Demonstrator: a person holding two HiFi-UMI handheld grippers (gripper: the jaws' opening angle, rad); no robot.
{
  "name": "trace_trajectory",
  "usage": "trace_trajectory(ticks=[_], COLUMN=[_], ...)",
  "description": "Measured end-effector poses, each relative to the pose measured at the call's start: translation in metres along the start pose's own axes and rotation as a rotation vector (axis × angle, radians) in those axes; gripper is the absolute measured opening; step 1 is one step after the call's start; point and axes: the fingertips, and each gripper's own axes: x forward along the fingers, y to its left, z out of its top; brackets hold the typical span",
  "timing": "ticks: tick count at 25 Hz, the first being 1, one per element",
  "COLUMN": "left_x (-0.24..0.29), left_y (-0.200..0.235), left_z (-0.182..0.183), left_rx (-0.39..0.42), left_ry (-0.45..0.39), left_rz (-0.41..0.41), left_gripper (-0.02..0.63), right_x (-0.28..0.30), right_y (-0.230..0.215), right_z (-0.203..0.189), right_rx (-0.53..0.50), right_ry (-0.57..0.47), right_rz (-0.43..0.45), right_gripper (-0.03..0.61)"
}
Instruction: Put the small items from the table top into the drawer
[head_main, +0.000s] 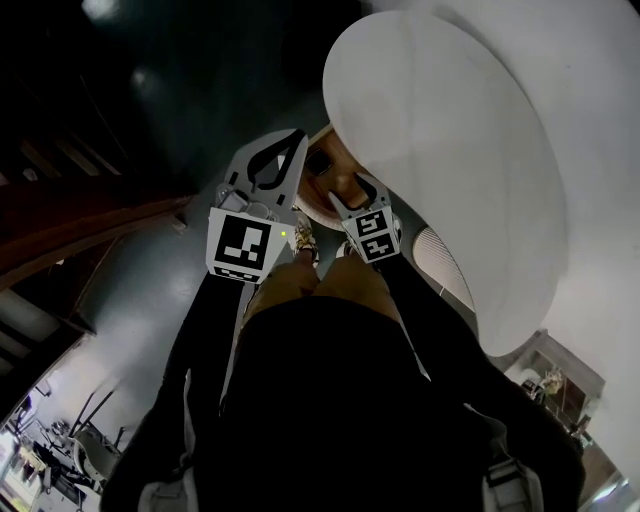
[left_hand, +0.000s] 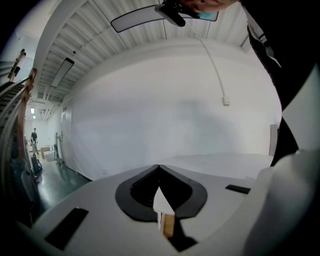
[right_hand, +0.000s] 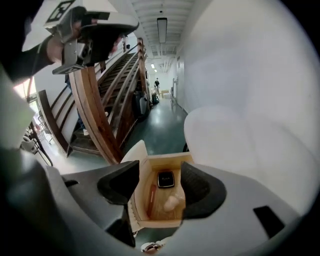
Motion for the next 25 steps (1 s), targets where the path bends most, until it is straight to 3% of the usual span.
trace_trajectory(ticks=[8, 14, 20, 25], left_x=[0.012, 0.013, 0.015, 0.025], left_y=[-0.008, -0.016, -0.042, -0.074], left_z=[0.033, 0.058, 0.083, 0.101], left_rx=[0.044, 0.065, 0.072, 0.078], left_ry=[-0.06, -0.085, -0.104, -0.12], left_rz=[0.002, 0.02, 0.024, 0.014], left_gripper=[0.014, 0.014, 0.014, 0.014], right_x=[-0.058, -0.122, -0.191, -0.245], right_y=[-0.04, -0.056, -0.073, -0.098], right_z=[0.093, 0.156, 0.185, 0.186], right_rx=[-0.021, -0.04, -0.077, -0.077], right_ry=[-0.261, -0.44, -0.571, -0.649], right_rz=[-0.096, -0.112, -0.144, -0.179], right_gripper=[0.275, 0.275, 0.275, 0.273])
